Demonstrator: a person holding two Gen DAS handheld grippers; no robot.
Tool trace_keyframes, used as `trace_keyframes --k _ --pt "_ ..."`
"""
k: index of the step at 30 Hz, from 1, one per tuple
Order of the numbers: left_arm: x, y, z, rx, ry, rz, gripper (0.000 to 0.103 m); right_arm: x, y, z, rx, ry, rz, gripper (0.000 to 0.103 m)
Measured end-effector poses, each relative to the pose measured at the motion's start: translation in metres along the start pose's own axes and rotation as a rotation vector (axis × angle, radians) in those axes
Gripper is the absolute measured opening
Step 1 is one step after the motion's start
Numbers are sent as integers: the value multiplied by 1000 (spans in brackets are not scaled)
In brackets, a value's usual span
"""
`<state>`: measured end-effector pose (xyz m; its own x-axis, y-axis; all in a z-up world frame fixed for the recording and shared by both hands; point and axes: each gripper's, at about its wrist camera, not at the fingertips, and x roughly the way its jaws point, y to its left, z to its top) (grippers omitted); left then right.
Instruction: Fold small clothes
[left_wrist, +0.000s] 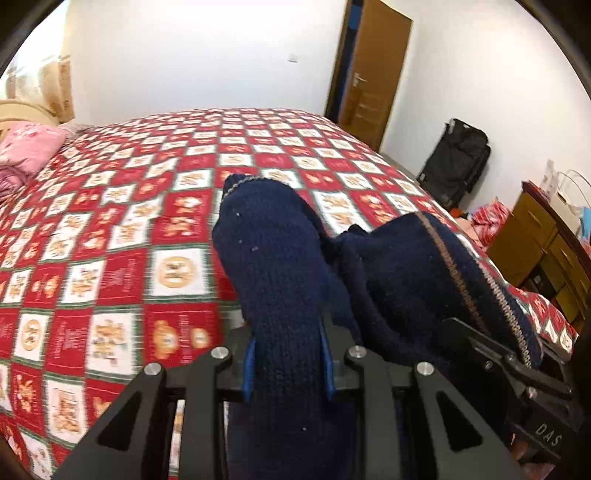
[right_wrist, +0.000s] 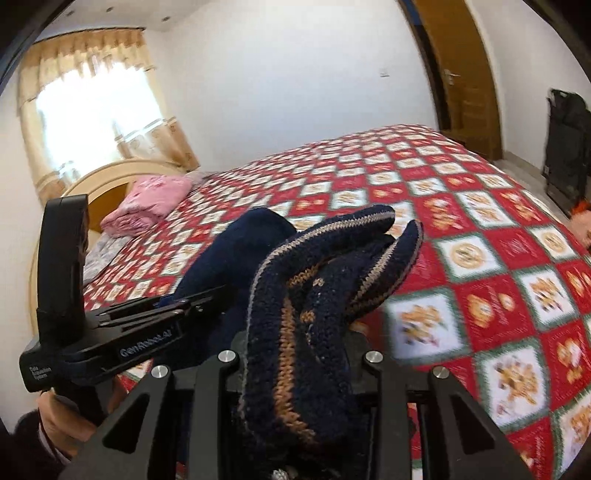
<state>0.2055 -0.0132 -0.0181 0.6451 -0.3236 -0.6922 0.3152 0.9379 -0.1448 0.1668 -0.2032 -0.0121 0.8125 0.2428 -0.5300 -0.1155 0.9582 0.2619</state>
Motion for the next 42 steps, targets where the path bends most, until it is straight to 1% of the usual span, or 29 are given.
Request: trace_keyframes --k 4,5,8,9,14,16,17,21,23,25,26,28,29,30,31,32,33,34,35,36,38,39,40,41,42 --pt "-11 40 2 -54 -17 53 28 22 36 8 -47 15 61 32" --pt "-14 49 3 -67 -21 69 28 30 48 10 -54 20 88 32" --pt "-27 84 4 -98 -40 139 28 48 75 14 -73 32 146 32" --pt "-30 93 4 -103 -45 161 28 58 89 16 -81 38 177 32" --pt "-45 142 16 -112 -77 291 28 95 143 24 -97 53 292 32" --pt "-47 158 22 -119 -85 324 28 109 164 29 -102 44 339 32" --pt "-47 166 26 -117 -91 342 28 119 177 32 -99 34 366 32" --pt "-34 195 42 -97 -108 408 28 153 201 35 -53 4 416 32" --pt "-16 205 46 -96 -106 416 28 171 205 33 -43 -21 404 32" --pt "3 212 46 -88 -90 415 28 190 203 31 -21 -27 383 32" --pt "16 213 44 -78 -77 417 28 200 200 29 -11 -21 366 32" --pt "49 218 35 -46 -23 431 27 228 192 22 -14 19 296 32" --pt "65 220 30 -23 7 471 27 240 186 20 -12 45 271 32" --pt "72 220 26 -2 19 522 27 254 179 16 -1 81 237 32" --pt "78 224 22 10 38 553 28 265 167 13 22 101 204 32" --pt "79 231 18 -10 52 539 36 270 157 11 46 114 199 34" --pt "73 242 16 -60 49 502 40 274 147 10 82 135 214 37" --pt "66 250 15 -99 43 464 48 275 137 11 118 151 239 39" --pt "59 255 14 -131 44 432 57 274 131 11 134 159 249 48" --pt "49 262 10 -171 46 397 61 271 125 12 153 175 252 53" --pt "31 269 2 -212 34 350 70 263 116 11 194 195 274 54" --pt "20 270 -5 -236 26 329 73 254 111 10 226 210 307 55" --pt "12 270 -14 -265 23 309 80 246 108 6 237 218 329 56" --pt "7 270 -23 -293 26 285 86 239 107 3 240 219 350 61" --pt "6 269 -30 -312 34 254 89 226 108 -4 220 213 355 70"
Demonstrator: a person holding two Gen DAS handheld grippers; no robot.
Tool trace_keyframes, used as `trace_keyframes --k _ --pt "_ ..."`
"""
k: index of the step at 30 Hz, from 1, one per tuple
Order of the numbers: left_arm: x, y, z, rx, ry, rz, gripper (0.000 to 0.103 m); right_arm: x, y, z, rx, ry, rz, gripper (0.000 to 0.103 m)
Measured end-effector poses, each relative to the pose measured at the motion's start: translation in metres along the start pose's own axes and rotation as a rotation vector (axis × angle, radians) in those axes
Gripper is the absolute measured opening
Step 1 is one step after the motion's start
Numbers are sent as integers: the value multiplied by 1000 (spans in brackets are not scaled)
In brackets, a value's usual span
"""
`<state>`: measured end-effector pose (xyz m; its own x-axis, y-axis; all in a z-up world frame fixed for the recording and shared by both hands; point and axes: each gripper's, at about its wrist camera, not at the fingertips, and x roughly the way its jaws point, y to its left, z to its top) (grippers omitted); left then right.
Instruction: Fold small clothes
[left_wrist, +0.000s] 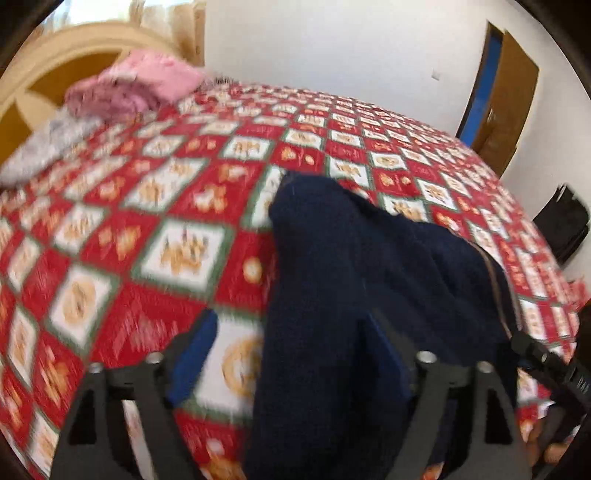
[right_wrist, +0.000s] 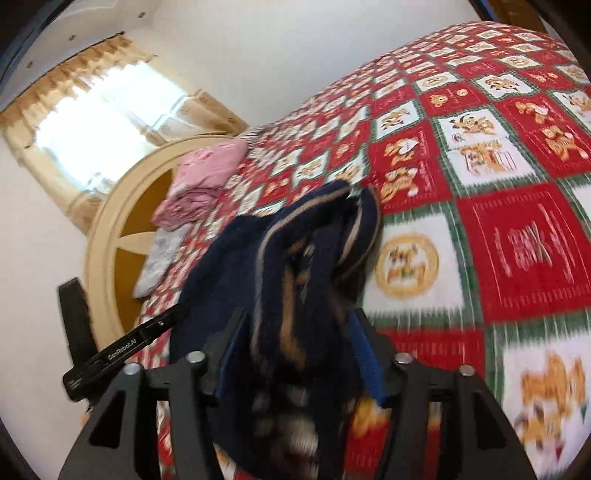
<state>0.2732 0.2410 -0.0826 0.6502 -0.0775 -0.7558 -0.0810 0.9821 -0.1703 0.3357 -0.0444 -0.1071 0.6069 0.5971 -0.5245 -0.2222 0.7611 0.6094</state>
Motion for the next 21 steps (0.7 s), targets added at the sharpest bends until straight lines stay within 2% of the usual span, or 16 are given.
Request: trace_keyframes --k 3,6,7,9,10,11,12,14,16,18,21 --pt "13 0 -18 -38 65 -62 90 -9 13 -27 -98 14 -52 75" --pt "27 -3 -27 -82 113 -82 90 7 17 -51 -152 109 -100 75" --pt "30 -6 -29 -94 122 -90 90 7 20 -55 -182 84 -121 75" --pt "29 -11 -30 -86 118 -61 84 11 25 -57 -205 92 -142 73" --pt "27 -15 -29 -74 114 -63 73 13 27 -55 -198 104 -142 66" --pt "24 -19 -28 -62 110 -53 64 15 28 -54 -183 118 -121 39" --pt "21 -23 -27 -45 106 -34 59 19 25 -53 -133 161 -63 35" --pt "15 -23 -27 -44 106 -37 39 20 25 -52 -104 181 -62 32" --pt "5 -19 -26 -57 111 -48 32 16 24 -50 -54 208 4 29" --pt "-3 -16 -27 -66 124 -51 32 7 21 -47 33 222 101 28" --pt "-14 -21 -33 -31 136 -41 31 -9 23 -49 45 237 141 28"
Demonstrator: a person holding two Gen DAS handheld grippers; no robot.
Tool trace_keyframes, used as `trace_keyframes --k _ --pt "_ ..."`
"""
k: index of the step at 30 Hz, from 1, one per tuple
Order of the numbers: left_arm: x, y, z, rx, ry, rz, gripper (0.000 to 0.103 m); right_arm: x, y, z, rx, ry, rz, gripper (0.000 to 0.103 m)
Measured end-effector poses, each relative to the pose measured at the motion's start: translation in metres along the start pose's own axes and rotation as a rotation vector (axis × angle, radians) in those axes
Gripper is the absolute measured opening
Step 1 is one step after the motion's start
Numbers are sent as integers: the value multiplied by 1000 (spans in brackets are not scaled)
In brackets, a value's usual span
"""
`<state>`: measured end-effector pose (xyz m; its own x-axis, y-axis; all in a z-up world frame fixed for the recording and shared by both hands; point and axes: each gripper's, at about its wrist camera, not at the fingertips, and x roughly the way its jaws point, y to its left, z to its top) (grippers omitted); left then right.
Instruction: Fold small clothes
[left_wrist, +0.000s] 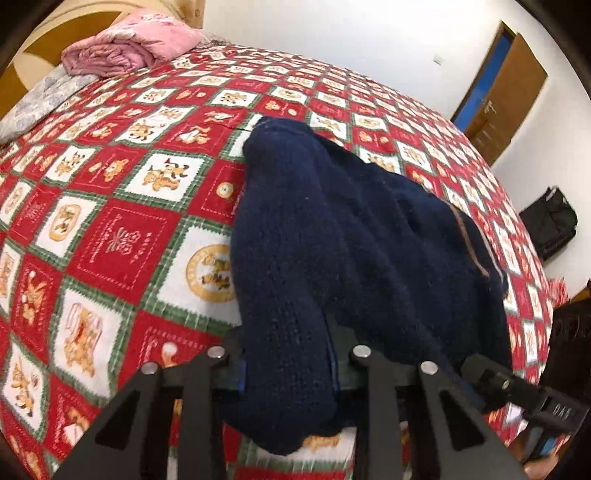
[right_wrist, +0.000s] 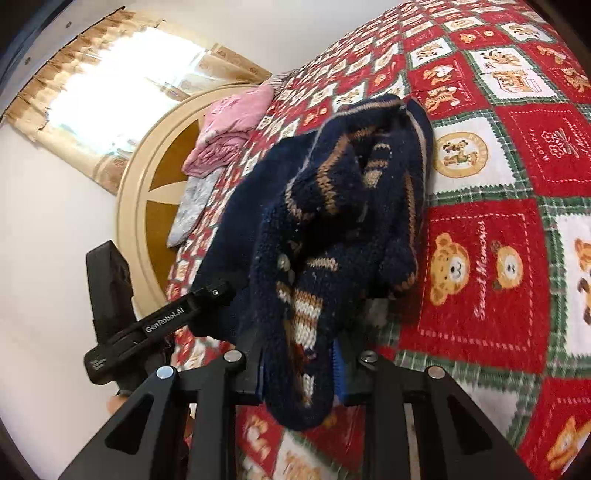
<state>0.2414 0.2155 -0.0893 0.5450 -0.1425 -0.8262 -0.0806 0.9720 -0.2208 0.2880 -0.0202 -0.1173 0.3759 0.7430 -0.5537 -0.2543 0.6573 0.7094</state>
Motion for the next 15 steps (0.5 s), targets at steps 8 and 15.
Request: trace_keyframes --k 8,15 --pt "4 3 -25 65 -6 92 55 -4 -17 -34 -40 56 -126 28" --pt "-46 21 -18 111 -162 225 76 -48 -9 -31 -93 -27 -136 29"
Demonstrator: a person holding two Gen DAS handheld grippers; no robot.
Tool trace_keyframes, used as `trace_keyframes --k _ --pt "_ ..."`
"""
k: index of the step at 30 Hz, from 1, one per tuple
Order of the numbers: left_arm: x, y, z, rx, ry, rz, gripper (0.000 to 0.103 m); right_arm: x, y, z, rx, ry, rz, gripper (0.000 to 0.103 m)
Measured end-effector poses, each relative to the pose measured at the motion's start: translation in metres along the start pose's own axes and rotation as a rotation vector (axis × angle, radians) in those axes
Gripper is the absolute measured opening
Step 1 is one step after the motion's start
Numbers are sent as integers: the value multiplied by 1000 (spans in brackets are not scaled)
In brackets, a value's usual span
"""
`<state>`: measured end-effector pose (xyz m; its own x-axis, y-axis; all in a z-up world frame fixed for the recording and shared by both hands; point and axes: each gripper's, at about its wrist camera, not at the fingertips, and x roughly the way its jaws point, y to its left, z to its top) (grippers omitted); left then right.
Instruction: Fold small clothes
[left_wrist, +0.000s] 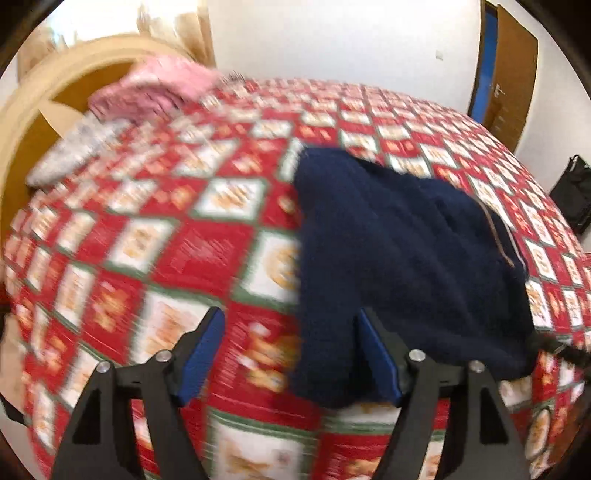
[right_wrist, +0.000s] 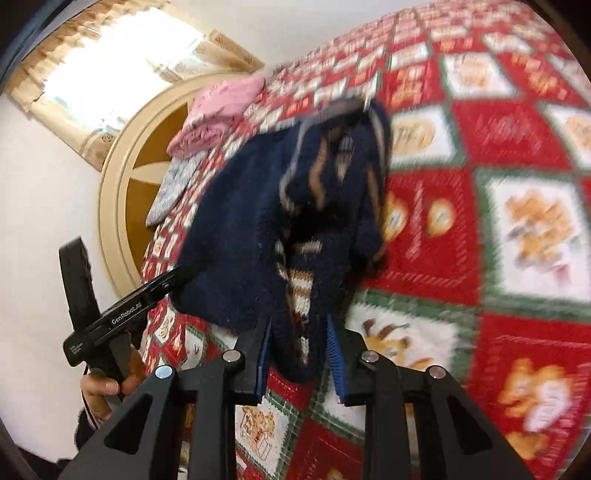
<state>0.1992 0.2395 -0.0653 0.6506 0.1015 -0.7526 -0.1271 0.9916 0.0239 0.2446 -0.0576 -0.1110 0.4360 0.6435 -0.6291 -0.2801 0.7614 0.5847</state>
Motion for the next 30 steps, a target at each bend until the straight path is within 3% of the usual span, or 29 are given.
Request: trace_keyframes --k 3,5,7,10,13,15,16,17,20,25,30 --pt "-5 4 22 -18 -59 20 76 -31 15 20 -99 -160 -80 29" --pt "-1 -2 41 -44 -91 -21 76 -36 34 37 -193 -218 -106 29" --pt "11 -16 53 -35 -108 -7 76 -22 57 55 -294 -211 -113 29" --pt "47 -37 62 -15 -70 44 76 20 77 66 -451 -178 -253 29" --pt "85 -41 55 -26 22 75 78 66 66 75 -501 -139 -380 29" --pt "95 -37 48 -46 6 72 90 91 42 78 -486 -92 -447 29" --pt "96 -34 45 -57 -16 97 102 96 31 78 -475 -118 -418 28" --pt "98 -31 44 -71 -26 114 103 95 26 80 -468 -146 -391 28" --pt "104 -29 47 -86 -15 88 103 105 20 94 -427 -142 -373 28" --pt "101 -34 47 -69 -4 116 103 113 26 101 -454 -139 -403 29" --pt "59 -42 38 -9 -56 162 103 86 33 101 -352 -105 -375 31"
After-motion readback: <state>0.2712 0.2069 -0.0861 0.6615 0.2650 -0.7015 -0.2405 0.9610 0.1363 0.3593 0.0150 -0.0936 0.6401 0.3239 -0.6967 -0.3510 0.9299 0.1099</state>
